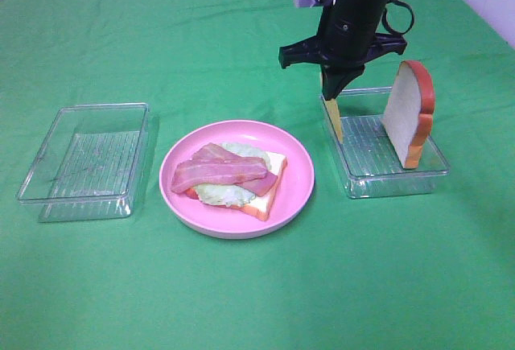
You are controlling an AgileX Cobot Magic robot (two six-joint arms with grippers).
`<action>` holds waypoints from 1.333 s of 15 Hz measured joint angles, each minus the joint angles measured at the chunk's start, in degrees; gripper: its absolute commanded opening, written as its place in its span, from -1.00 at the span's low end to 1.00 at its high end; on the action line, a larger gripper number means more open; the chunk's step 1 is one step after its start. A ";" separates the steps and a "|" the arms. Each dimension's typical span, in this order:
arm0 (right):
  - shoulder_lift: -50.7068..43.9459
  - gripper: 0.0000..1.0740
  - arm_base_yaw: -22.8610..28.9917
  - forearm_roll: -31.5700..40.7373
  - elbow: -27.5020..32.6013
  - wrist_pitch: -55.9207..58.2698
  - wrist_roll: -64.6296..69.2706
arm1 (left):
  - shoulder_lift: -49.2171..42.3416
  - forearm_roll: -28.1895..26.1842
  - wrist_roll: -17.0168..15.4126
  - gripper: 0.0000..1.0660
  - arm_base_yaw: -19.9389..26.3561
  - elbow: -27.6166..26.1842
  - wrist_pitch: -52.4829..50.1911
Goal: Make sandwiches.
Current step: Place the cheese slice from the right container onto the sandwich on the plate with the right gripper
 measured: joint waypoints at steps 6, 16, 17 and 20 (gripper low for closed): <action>-7.22 -1.00 0.00 4.47 0.00 2.64 -3.50 | 0.00 0.00 0.00 0.56 0.00 0.00 0.00; -3.55 -1.00 1.66 40.85 0.00 10.43 -24.24 | 0.00 0.00 0.00 0.56 0.00 0.00 0.00; -2.29 -1.00 3.21 41.02 0.00 10.43 -24.75 | 0.00 0.00 0.00 0.56 0.00 0.00 0.00; 1.09 -1.00 8.02 41.37 0.00 8.37 -25.10 | 0.00 0.00 0.00 0.56 0.00 0.00 0.00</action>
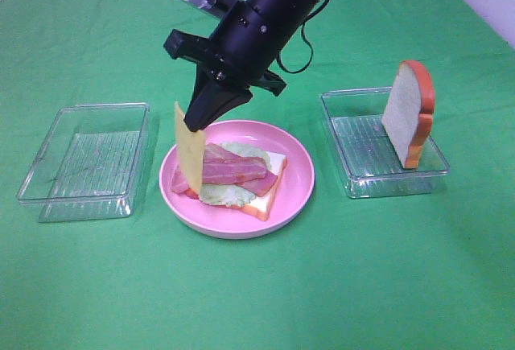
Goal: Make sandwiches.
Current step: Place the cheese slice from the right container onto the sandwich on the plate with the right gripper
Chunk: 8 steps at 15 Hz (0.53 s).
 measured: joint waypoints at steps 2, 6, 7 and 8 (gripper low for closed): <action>1.03 -1.00 0.17 -2.06 0.00 -1.95 1.66 | 0.00 0.00 0.00 0.56 0.00 0.00 0.00; 2.92 -1.00 0.17 -11.06 0.00 -4.93 8.48 | 0.00 0.00 0.00 0.56 0.00 0.00 0.00; 3.09 -0.94 0.17 -14.61 0.00 -5.90 11.00 | 0.00 0.00 0.00 0.56 0.00 0.00 0.00; 3.09 -0.78 0.17 -17.76 0.00 -6.42 13.29 | 0.00 0.00 0.00 0.56 0.00 0.00 0.00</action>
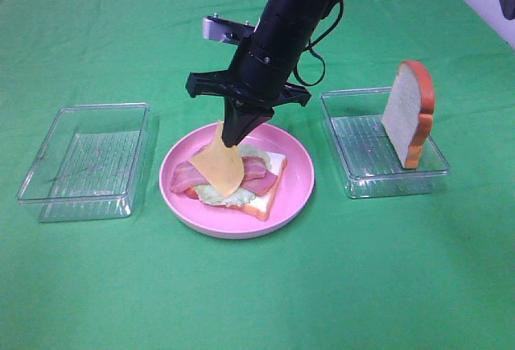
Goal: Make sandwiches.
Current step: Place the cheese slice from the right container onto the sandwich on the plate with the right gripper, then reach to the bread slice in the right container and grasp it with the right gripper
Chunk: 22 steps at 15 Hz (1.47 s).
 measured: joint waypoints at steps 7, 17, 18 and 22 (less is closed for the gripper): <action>-0.86 0.25 -0.06 -4.47 0.00 -0.52 3.21 | 0.00 0.00 0.00 0.56 0.00 0.00 0.00; -18.62 0.42 -4.01 -21.54 0.00 2.58 9.68 | 0.00 0.00 0.00 0.56 0.00 0.00 0.00; -19.25 0.42 -6.13 -21.83 0.00 4.01 9.91 | 0.00 0.00 0.00 0.56 0.00 0.00 0.00; -19.42 0.42 -13.35 -22.69 0.00 8.59 11.06 | 0.00 0.00 0.00 0.56 0.00 0.00 0.00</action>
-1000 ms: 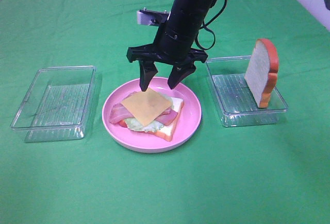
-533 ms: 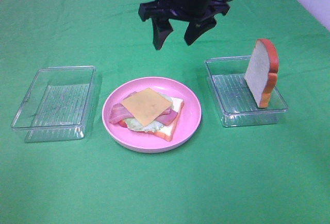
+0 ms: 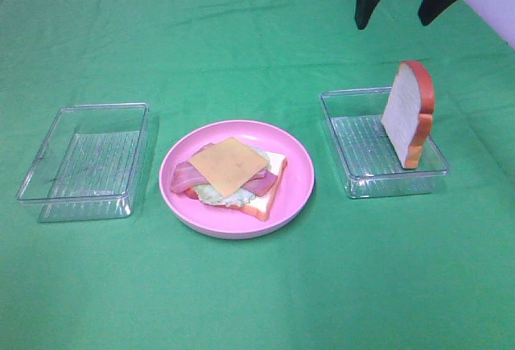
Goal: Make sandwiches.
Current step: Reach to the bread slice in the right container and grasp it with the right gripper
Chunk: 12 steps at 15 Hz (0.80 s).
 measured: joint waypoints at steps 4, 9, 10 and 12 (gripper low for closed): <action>1.49 0.42 -4.76 0.17 0.00 0.11 0.11 | 0.00 0.00 0.00 0.56 0.00 0.00 0.00; 9.34 0.42 -6.07 -0.06 0.00 0.40 0.11 | 0.00 0.00 0.00 0.56 0.00 0.00 0.00; 10.60 0.42 -6.07 0.00 0.00 0.40 0.11 | 0.00 0.00 0.00 0.56 0.00 0.00 0.00; 12.38 0.41 -6.07 0.00 0.00 0.40 0.11 | 0.00 0.00 0.00 0.56 0.00 0.00 0.00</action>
